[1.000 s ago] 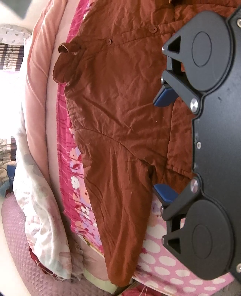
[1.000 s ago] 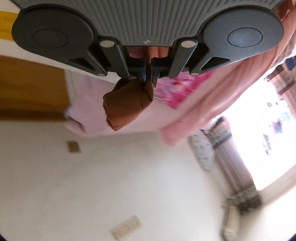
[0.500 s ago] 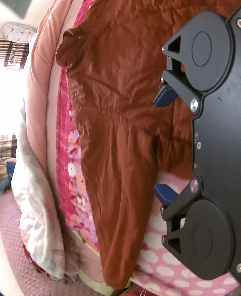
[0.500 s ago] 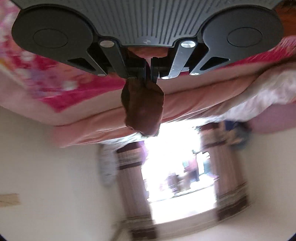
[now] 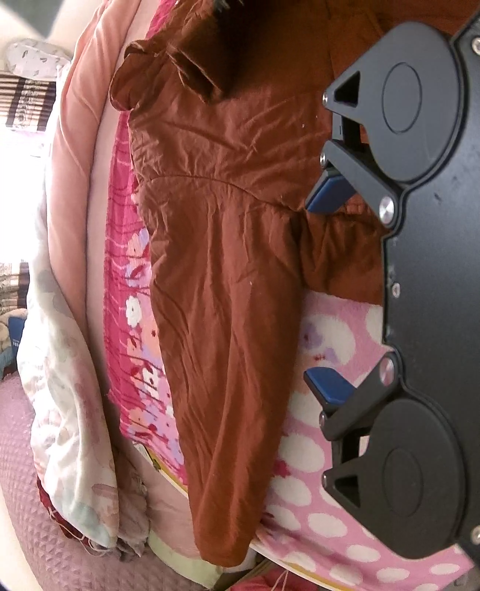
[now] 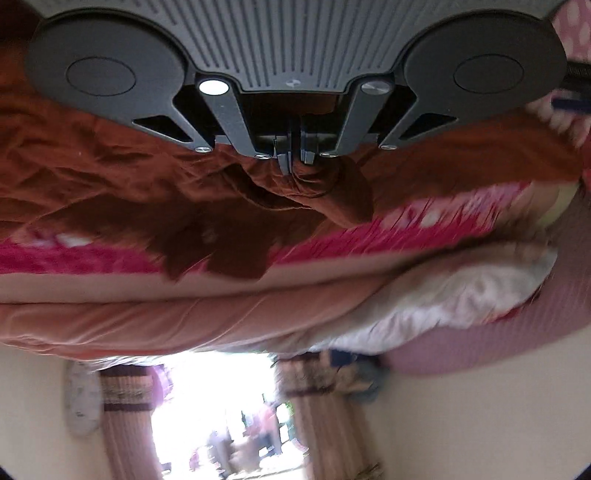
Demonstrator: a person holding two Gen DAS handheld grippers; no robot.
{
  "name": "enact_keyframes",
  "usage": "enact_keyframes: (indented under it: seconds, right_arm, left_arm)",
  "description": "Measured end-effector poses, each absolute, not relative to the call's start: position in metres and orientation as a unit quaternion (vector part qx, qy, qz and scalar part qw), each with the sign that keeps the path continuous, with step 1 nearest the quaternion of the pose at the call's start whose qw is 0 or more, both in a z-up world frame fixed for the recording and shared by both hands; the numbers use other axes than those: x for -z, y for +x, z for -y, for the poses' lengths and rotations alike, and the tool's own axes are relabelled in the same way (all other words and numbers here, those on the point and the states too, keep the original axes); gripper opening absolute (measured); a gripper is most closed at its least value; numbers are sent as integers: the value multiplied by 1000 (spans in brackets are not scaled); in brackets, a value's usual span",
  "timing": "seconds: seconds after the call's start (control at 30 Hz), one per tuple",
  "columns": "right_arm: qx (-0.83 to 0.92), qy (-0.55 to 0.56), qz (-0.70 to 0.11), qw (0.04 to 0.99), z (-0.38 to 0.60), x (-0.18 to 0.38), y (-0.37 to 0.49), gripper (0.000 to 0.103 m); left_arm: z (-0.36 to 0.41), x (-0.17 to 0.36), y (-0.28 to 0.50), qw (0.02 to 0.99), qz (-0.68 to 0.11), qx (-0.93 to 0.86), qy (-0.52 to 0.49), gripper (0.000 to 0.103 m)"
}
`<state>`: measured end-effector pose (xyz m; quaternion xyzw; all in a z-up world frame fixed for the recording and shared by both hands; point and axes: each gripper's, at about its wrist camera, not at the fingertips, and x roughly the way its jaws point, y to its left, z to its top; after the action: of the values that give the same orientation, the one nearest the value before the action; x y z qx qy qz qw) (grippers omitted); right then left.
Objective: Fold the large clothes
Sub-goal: 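Lower the sleeve onto the jacket front and open the right tool, then move the left tool to the other sleeve cuff and close on it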
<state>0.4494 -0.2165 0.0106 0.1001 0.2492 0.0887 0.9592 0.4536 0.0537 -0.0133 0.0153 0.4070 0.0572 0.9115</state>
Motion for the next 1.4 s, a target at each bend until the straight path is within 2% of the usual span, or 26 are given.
enact_keyframes:
  seconds: [0.03,0.1,0.17,0.27,0.3,0.33,0.47,0.57,0.63,0.7,0.8,0.97,1.07,1.13,1.17,1.4]
  right_arm:
    - [-94,95,-263,956,213,-6,452,12]
    - [-104,86,-285,949,212,2,452,15]
    - [-110,88,-295,945,219,-2,449,22]
    - [-118,95,-290,945,235,-20,439,48]
    - [-119,99,-286,946,236,-24,443,66]
    - [-123,106,-275,947,248,-33,435,76]
    - [-108,103,-244,958,293,-63,404,77]
    - [-63,79,-240,965,327,-75,387,69]
    - [-34,73,-246,966,352,-76,380,49]
    - [-6,77,-251,965,378,-71,377,37]
    - [27,90,-268,959,409,-48,382,27]
    - [37,107,-292,950,431,-6,407,24]
    - [41,107,-316,942,439,15,425,22]
    - [73,91,-336,935,447,32,433,3]
    - [78,79,-336,935,451,39,435,0]
    - [65,126,-325,935,464,28,422,0]
  left_arm:
    - [-51,13,455,912,-407,-53,19,93]
    - [-43,14,457,911,-409,-47,27,93]
    - [-34,14,461,911,-410,-38,35,93]
    - [-20,9,467,914,-403,-25,46,93]
    - [-14,6,469,915,-401,-21,49,93]
    - [-8,3,472,916,-397,-16,52,93]
    - [23,-8,486,921,-385,7,64,93]
    - [50,-14,500,922,-380,20,67,93]
    - [70,-16,511,924,-375,33,64,93]
    - [91,-15,524,924,-375,35,67,93]
    - [121,-3,549,922,-379,32,77,93]
    - [145,40,579,901,-423,17,98,95]
    - [132,54,582,908,-415,27,57,96]
    - [123,59,584,908,-416,36,29,97]
    - [122,61,583,910,-412,38,25,97]
    - [128,45,558,922,-381,17,63,96]
